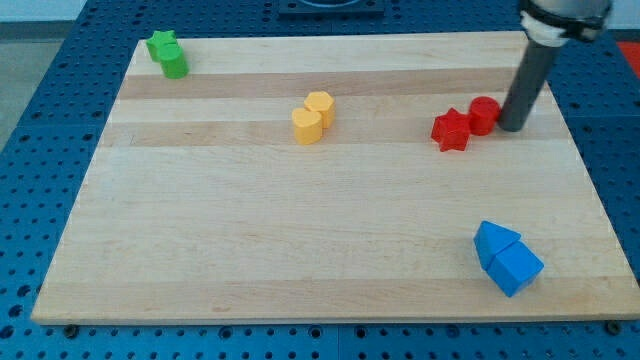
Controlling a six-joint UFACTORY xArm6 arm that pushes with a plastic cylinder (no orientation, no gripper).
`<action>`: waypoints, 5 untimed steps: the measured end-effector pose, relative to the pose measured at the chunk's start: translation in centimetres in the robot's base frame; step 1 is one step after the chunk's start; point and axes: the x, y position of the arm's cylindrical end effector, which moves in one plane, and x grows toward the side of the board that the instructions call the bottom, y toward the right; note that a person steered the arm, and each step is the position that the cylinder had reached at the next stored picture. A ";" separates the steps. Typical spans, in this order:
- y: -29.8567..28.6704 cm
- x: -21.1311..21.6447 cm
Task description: Place red circle above red star
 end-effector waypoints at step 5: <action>-5.2 -4.2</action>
